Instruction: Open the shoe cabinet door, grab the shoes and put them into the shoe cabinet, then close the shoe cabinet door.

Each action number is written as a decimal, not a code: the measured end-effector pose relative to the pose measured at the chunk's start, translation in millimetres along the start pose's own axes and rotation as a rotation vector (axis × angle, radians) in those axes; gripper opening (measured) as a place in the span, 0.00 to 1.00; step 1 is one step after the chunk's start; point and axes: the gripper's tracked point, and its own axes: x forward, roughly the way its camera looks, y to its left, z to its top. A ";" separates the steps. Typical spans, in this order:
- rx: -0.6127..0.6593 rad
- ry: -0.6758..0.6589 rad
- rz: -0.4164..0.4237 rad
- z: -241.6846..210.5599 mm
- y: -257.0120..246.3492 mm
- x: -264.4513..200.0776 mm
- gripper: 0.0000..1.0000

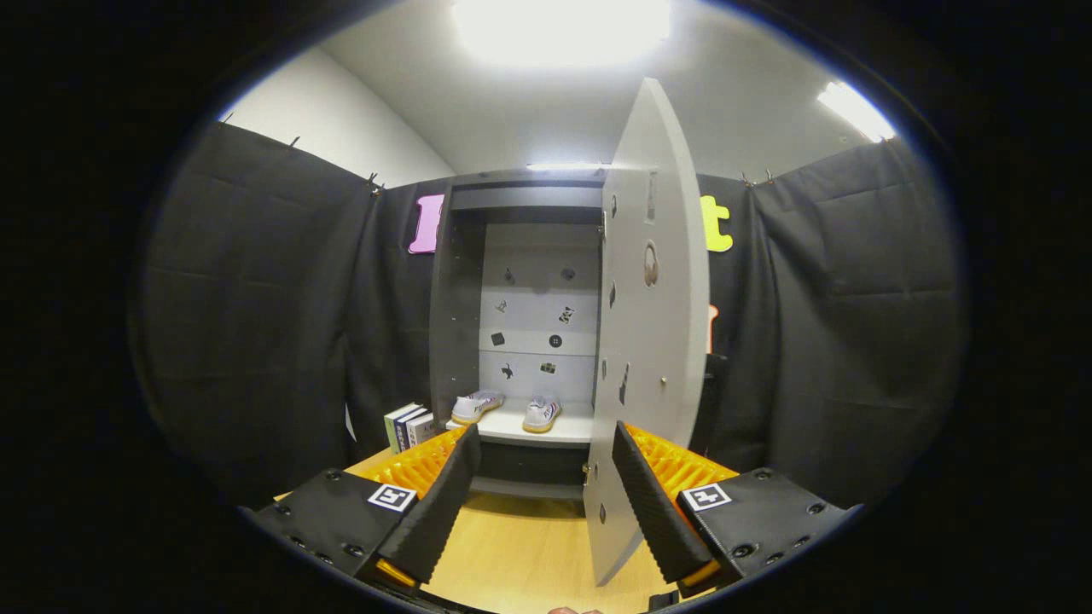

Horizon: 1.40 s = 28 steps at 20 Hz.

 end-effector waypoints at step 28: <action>0.096 0.036 -0.020 -27.2 -185.7 78.4 0.97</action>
